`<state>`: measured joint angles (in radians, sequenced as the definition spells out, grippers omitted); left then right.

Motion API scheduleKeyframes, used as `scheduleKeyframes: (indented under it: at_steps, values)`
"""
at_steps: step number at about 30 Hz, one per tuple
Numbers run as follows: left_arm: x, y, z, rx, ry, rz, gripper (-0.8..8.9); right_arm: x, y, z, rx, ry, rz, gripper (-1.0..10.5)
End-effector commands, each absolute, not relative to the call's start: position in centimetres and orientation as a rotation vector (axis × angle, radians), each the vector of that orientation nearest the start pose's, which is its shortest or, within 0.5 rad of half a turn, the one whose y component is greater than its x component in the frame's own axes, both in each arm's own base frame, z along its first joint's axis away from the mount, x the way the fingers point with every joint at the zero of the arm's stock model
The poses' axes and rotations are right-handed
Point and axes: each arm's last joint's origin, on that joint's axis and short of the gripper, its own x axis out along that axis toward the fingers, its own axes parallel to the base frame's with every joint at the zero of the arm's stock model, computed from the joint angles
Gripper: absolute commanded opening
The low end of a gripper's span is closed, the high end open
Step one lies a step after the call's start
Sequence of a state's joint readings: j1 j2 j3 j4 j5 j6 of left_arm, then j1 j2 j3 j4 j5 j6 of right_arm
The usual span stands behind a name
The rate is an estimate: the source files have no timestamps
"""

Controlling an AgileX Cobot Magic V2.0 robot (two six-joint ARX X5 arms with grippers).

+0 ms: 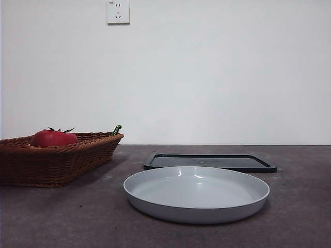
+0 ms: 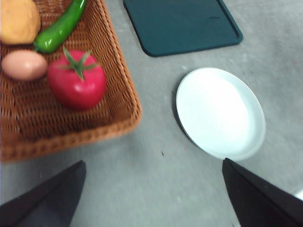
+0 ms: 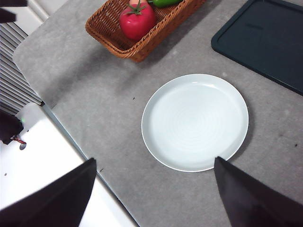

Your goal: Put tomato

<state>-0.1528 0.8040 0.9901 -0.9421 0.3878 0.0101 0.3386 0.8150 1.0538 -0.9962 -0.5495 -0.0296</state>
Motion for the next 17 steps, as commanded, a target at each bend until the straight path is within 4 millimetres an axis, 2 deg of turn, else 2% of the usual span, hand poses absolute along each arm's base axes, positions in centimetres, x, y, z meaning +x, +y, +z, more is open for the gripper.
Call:
scheduleKeyframes:
  at_steps: [1,8,17]
  values:
    - [14.7,-3.4,33.7,-0.066,0.728,-0.518,4.7,11.9,5.8,35.4,0.045,0.74,0.865,4.0]
    - [19.7,-4.0,32.3,-0.033,0.715,-0.456,4.7,11.9,5.8,35.4,0.048,0.741,0.864,4.0]
    - [25.7,-4.8,29.1,0.044,0.708,-0.41,4.69,11.9,5.8,35.4,0.048,0.741,0.864,4.0]
